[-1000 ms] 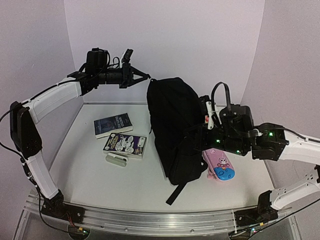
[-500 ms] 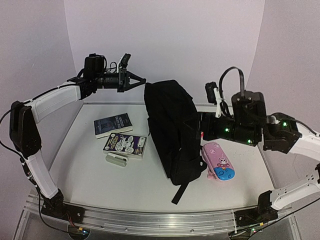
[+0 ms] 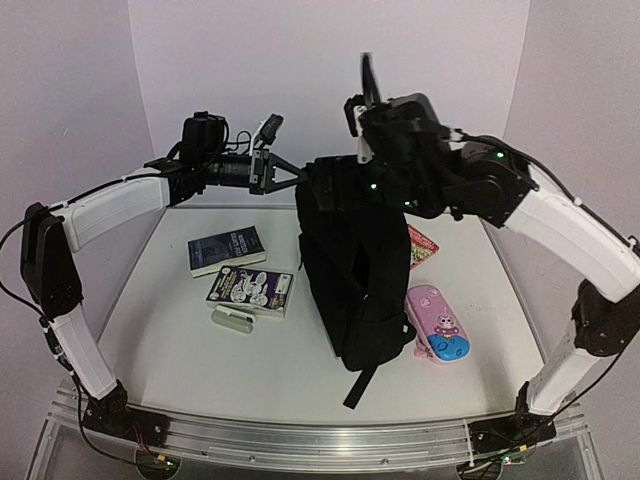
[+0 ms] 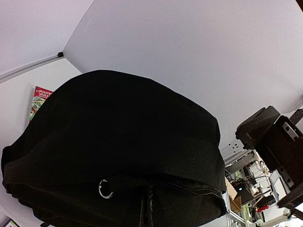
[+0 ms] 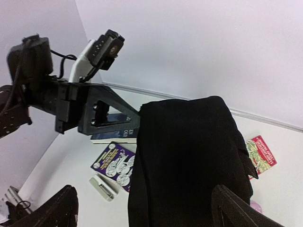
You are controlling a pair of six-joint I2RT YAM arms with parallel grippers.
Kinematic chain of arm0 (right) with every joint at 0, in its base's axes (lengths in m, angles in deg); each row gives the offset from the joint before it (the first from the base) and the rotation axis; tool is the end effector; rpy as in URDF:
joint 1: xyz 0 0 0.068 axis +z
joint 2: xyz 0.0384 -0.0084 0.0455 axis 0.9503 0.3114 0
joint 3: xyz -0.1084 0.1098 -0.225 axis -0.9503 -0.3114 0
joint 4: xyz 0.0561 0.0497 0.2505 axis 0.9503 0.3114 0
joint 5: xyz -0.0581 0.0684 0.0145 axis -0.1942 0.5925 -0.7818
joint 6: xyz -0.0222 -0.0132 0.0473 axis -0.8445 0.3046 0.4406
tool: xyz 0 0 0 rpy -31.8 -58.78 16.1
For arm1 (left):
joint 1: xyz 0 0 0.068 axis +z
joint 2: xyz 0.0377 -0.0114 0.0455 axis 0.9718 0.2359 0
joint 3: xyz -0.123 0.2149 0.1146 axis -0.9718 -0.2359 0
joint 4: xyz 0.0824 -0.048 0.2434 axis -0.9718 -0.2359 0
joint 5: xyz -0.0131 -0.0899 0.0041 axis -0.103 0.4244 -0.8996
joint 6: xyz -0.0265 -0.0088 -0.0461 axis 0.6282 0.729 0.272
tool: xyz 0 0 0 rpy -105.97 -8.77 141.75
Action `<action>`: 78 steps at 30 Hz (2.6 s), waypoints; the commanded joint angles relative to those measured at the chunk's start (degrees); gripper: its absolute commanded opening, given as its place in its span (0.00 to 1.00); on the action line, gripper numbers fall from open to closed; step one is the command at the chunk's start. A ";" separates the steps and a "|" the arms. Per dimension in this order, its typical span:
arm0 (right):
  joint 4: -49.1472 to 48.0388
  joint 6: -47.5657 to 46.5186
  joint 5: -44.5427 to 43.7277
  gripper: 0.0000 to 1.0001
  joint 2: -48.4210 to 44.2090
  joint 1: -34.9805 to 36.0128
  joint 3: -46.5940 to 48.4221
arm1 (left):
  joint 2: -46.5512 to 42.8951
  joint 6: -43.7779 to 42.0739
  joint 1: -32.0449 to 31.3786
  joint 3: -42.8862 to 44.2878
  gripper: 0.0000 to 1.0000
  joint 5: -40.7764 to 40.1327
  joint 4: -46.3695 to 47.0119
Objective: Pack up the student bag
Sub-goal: Unzip the student bag at the center of the board.
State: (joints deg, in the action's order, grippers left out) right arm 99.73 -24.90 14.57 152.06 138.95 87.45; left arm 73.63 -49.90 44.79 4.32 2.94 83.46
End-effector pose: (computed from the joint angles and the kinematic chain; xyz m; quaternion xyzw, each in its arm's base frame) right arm 0.1516 0.3120 0.4705 -0.1725 0.7987 0.2191 0.5331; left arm 0.3314 -0.2376 0.3789 0.3074 0.6817 -0.5878 0.3087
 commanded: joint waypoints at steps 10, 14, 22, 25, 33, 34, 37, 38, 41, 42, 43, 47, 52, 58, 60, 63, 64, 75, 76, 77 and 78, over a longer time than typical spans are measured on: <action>16.81 -4.22 -20.43 0.33 15.48 -3.08 17.46 | -4.27 -2.68 -0.32 -1.12 0.00 -3.33 -2.12; 15.73 -3.24 -19.45 0.07 13.02 -3.06 15.16 | -4.06 0.55 2.26 -1.82 0.00 -8.13 -3.14; 9.39 -0.19 -16.19 0.00 2.51 -3.04 5.40 | 0.59 8.20 7.06 -4.60 0.00 -9.65 0.24; 7.83 0.95 -15.34 0.00 -0.32 -3.04 3.80 | 3.51 9.08 7.38 -5.67 0.00 -9.28 1.10; 7.45 4.30 -18.18 0.00 -3.04 -3.42 0.98 | 5.98 9.87 7.48 -14.04 0.00 -9.46 4.85; 7.45 4.68 -18.37 0.00 -3.12 -3.55 0.63 | 5.95 10.18 7.47 -15.51 0.00 -9.54 5.90; 7.46 5.50 -18.56 0.00 -3.00 -3.78 0.34 | 6.90 10.04 7.44 -19.04 0.00 -11.17 7.20; 7.46 5.65 -18.59 0.00 -2.88 -3.85 0.41 | 7.72 9.68 7.45 -19.31 0.00 -11.89 6.69; 7.45 5.81 -18.47 0.00 -2.62 -3.84 0.57 | 10.76 9.08 7.45 -19.48 0.00 -13.98 5.13; 7.45 5.86 -18.37 0.00 -2.58 -3.84 0.55 | 11.86 9.15 7.49 -19.49 0.00 -14.61 4.93; 7.45 5.87 -18.27 0.00 -2.62 -3.83 0.49 | 12.85 9.31 7.52 -19.53 0.00 -15.06 4.96; 7.45 5.91 -18.22 0.00 -2.61 -3.81 -0.04 | 13.95 10.57 7.44 -19.17 0.00 -13.35 6.89; 7.41 7.52 -17.00 0.00 -1.48 -6.39 -1.58 | 8.74 7.81 7.47 -17.02 0.24 -15.48 4.24; 0.92 6.38 -10.04 0.00 -0.69 -11.29 -6.86 | -3.20 1.08 7.46 -16.85 0.67 -24.68 -4.10; -0.88 6.31 -8.27 0.00 -0.54 -12.96 -7.84 | -6.41 0.44 7.47 -17.79 0.73 -28.45 -6.72; -2.58 6.18 -6.65 0.00 -0.20 -15.08 -8.63 | -10.58 1.90 7.34 -20.19 0.77 -30.25 -8.51; -3.01 6.08 -6.21 0.00 -0.02 -15.45 -8.73 | -12.07 3.18 7.05 -21.08 0.79 -29.37 -7.68; -5.32 6.22 -4.45 0.00 0.13 -17.50 -11.56 | -7.66 8.30 -4.05 -13.61 0.92 -30.36 -10.47; -5.43 6.22 -4.51 0.00 -0.10 -17.49 -11.93 | -6.95 8.17 -4.81 -12.28 0.93 -30.82 -10.72; -5.58 6.18 -4.52 0.00 -0.28 -17.45 -12.34 | -6.16 7.76 -5.78 -10.90 0.95 -31.86 -11.32; -5.72 6.16 -4.39 0.00 -0.44 -17.46 -12.70 | -5.21 7.47 -6.58 -9.50 0.95 -33.03 -12.47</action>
State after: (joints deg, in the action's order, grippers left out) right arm 95.44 -18.79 9.52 152.26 121.67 76.58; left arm 66.56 -42.66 40.09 -12.31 -26.08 73.28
